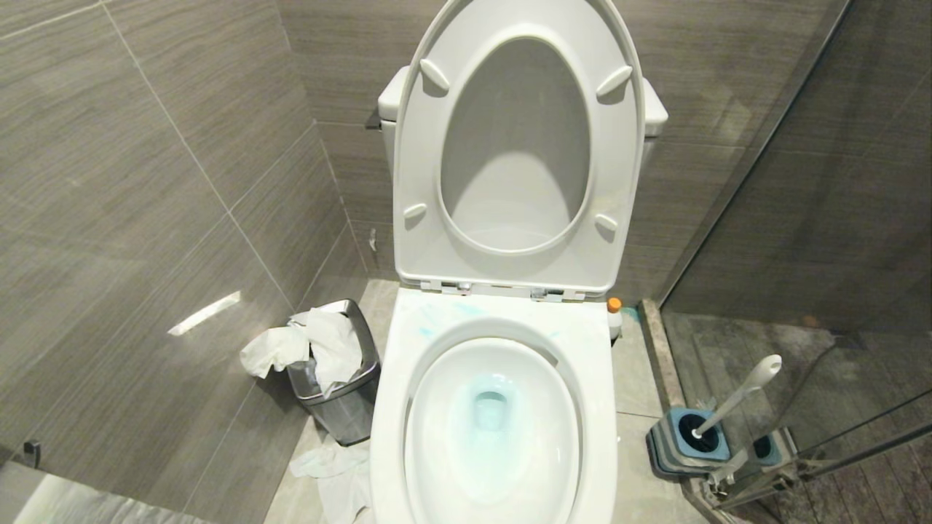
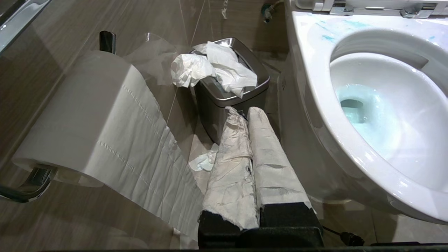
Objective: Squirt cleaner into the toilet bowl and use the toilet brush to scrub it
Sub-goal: Flush the toilet
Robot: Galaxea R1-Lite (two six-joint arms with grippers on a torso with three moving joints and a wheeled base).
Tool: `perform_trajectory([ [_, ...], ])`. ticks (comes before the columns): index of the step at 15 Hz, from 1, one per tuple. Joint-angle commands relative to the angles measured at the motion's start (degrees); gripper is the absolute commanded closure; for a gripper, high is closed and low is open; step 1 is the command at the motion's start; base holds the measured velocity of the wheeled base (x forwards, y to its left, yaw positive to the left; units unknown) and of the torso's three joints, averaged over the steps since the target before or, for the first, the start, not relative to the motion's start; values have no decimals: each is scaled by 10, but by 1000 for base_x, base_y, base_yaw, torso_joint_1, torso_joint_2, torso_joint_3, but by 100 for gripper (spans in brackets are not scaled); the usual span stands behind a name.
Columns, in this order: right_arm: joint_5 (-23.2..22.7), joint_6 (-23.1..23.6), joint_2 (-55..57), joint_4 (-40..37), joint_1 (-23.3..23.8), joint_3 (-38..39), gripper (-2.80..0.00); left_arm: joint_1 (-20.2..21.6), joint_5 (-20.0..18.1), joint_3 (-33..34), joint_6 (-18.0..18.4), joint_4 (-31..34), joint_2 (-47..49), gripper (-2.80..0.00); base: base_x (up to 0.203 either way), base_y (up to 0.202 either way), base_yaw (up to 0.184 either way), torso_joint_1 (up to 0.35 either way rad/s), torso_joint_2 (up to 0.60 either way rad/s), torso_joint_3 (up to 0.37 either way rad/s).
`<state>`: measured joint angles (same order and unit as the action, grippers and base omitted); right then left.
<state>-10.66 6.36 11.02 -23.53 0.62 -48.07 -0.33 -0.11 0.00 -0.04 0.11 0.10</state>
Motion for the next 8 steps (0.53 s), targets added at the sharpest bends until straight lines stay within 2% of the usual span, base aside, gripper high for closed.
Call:
perform_trajectory([
  [1, 1, 1, -66, -1, -5, 57, 0, 1, 0, 1, 0, 0, 1, 0, 0, 0, 0, 0, 0, 0],
  [5, 0, -10, -110, 5, -6, 154, 0, 0, 0, 0, 0, 0, 1, 0, 0, 0, 0, 0, 0, 0],
  [8, 1, -17, -110, 86, -6, 244, 0, 0, 0, 1, 0, 0, 1, 0, 0, 0, 0, 0, 0, 0],
])
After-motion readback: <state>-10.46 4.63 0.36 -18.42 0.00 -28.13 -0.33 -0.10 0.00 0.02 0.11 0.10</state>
